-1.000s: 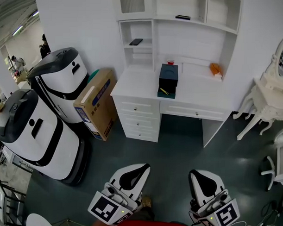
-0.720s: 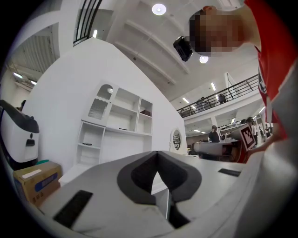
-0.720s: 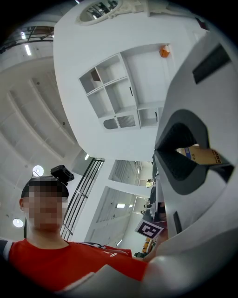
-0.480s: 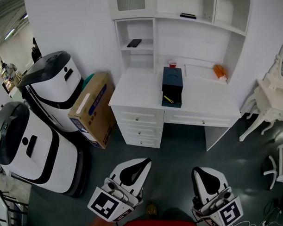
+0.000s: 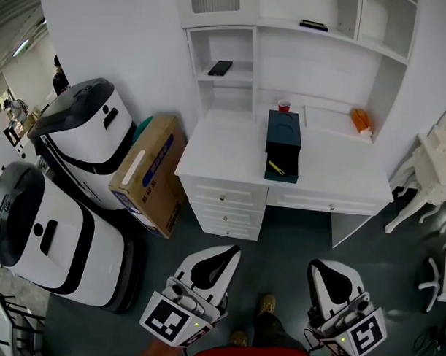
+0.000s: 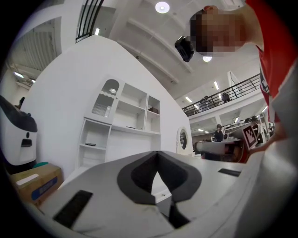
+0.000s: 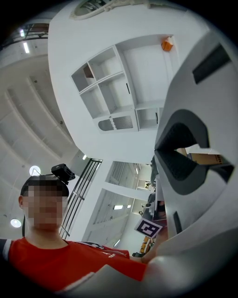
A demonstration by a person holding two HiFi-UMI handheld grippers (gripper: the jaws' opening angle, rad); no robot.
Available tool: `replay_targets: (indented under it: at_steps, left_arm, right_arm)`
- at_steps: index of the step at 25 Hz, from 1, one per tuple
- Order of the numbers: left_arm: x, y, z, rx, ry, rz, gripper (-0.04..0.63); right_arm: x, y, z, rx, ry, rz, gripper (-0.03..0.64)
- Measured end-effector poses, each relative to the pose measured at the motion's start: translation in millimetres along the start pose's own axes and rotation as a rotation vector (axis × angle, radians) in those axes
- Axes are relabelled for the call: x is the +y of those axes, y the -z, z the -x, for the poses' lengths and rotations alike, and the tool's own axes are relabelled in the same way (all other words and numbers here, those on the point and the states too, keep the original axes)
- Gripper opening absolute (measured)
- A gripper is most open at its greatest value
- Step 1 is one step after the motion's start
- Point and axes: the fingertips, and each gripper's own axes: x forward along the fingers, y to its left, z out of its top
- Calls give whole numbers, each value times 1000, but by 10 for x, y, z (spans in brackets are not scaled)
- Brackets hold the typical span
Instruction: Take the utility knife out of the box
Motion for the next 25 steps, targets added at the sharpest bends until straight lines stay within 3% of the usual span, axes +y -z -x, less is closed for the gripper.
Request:
replay_targets:
  at_steps: [17,25]
  left_arm:
    - [639,193,-1259,23,-91,-37,14]
    - [844,249,-1732,26,-112,-43,14]
  right_arm:
    - [-1260,200,-854,-17,-84,2,-2]
    - [-1621,277,-1212,-11,-139,-7,-2]
